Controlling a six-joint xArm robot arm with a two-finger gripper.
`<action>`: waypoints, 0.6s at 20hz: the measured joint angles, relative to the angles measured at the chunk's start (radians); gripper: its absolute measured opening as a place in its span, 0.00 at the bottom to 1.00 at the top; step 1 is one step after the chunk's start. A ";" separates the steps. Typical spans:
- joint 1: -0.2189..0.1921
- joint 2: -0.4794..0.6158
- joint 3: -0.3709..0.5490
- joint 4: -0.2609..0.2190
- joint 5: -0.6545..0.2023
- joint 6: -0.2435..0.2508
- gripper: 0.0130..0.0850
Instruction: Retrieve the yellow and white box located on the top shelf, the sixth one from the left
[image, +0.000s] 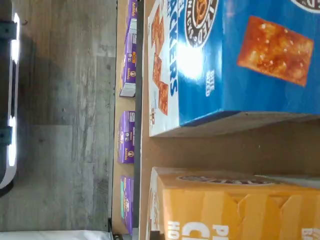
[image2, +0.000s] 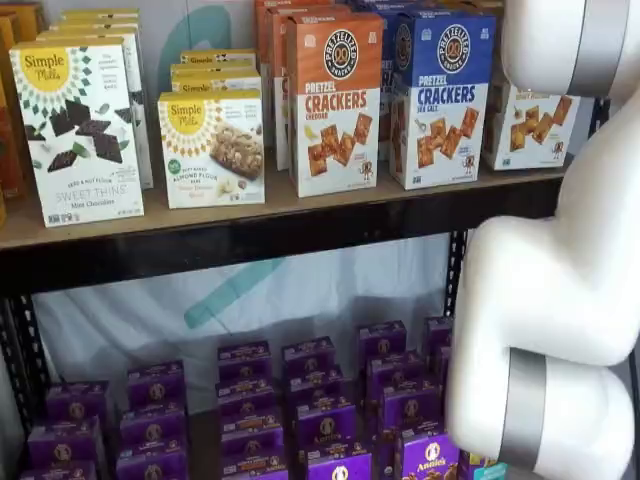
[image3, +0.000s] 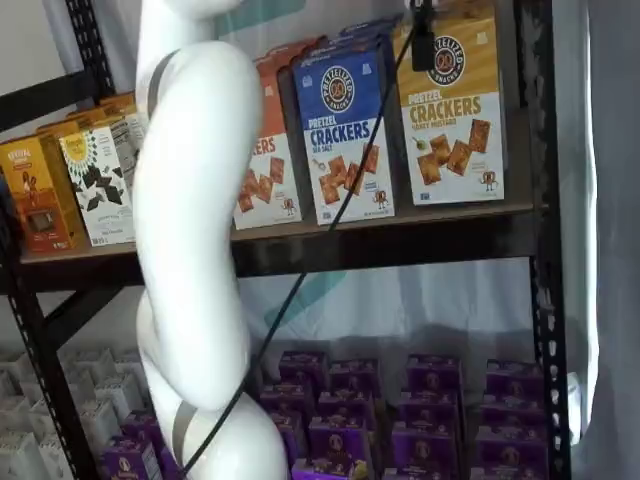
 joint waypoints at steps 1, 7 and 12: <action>-0.005 -0.012 0.010 0.003 -0.002 -0.004 0.67; -0.034 -0.065 0.051 0.013 0.010 -0.026 0.67; -0.068 -0.129 0.108 0.015 0.025 -0.056 0.67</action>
